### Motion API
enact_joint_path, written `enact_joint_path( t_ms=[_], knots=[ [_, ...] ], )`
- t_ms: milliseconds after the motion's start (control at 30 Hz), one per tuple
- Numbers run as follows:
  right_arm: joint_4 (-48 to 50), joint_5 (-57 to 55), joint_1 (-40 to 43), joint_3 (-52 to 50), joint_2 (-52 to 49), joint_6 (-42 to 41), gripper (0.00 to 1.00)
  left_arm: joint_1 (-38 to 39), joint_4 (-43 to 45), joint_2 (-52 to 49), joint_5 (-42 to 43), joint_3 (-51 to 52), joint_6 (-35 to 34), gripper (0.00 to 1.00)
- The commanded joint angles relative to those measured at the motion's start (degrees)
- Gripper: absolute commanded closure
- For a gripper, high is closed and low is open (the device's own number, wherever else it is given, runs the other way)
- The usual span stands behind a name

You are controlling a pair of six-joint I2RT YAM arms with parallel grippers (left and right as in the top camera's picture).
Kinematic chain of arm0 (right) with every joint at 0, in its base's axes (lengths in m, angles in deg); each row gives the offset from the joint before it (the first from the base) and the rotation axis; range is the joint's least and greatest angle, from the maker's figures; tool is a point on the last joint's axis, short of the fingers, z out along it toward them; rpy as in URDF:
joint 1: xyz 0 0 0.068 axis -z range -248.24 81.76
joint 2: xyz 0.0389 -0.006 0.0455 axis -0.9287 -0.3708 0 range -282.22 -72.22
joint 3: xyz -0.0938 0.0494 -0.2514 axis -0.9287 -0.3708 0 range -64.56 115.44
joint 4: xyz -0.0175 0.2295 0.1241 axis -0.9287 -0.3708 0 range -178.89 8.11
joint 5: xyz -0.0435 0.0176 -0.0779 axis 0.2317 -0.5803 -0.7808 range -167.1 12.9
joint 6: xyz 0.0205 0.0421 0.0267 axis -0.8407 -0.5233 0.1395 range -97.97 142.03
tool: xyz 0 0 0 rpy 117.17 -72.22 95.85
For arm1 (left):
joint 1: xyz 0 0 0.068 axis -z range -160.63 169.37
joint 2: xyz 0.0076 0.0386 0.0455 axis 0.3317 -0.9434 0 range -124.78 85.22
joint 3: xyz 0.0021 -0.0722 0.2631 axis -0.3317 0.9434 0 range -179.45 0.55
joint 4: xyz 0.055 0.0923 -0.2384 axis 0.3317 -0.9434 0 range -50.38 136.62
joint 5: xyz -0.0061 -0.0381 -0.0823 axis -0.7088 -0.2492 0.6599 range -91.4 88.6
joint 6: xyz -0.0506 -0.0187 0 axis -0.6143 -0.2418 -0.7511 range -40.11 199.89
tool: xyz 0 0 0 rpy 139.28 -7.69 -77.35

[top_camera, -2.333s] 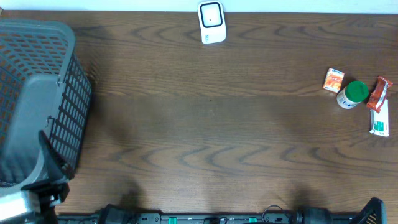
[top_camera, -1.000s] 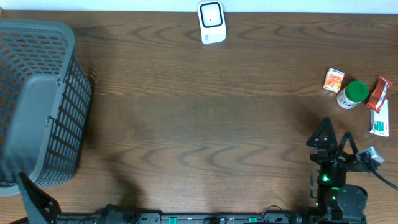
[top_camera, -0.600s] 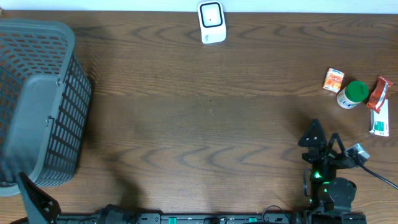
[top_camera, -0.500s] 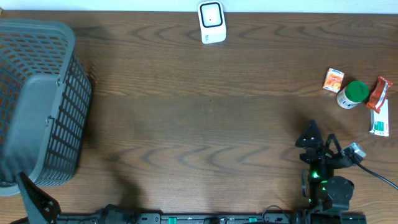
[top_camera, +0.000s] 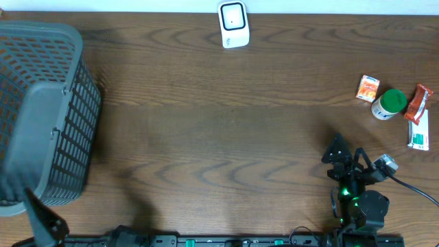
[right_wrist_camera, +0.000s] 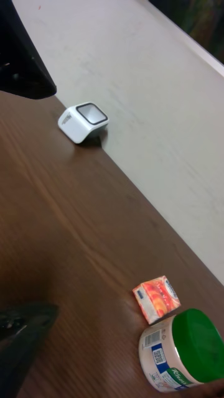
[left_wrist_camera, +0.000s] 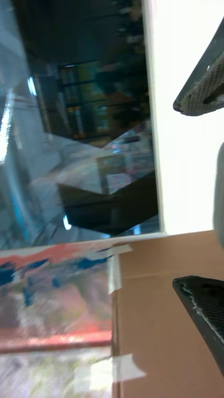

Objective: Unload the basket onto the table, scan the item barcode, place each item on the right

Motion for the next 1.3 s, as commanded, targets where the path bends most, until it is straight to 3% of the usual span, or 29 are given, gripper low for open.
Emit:
enact_joint_path(
  t_ms=[0,133,200,333,533,767,1133,1267],
  knots=[
    [-0.1,0.3,0.5,-0.2,-0.2,1.0,0.01,0.0,-0.9,0.4,-0.5,3.3,-0.3,0.17],
    [-0.1,0.3,0.5,-0.2,-0.2,1.0,0.01,0.0,-4.7,0.4,1.2,6.2,-0.3,0.17],
    [-0.1,0.3,0.5,-0.2,-0.2,1.0,0.01,0.0,-10.7,0.4,6.7,7.5,-0.3,0.17],
    [-0.1,0.3,0.5,-0.3,-0.2,1.0,0.01,0.0,-19.3,0.4,7.5,7.7,-0.3,0.17],
    [-0.1,0.3,0.5,-0.2,-0.2,1.0,0.01,0.0,-27.8,0.4,21.5,8.6,-0.3,0.17],
    [-0.1,0.3,0.5,-0.2,-0.2,1.0,0.01,0.0,-18.5,0.3,24.0,20.4,-1.7,0.17],
    [-0.1,0.3,0.5,-0.2,-0.2,1.0,0.01,-2.7,12.5,0.3,24.0,47.2,-13.4,0.17],
    [-0.1,0.3,0.5,-0.2,-0.2,1.0,0.01,-6.8,14.3,0.3,24.0,50.4,-16.2,0.17]
  ],
)
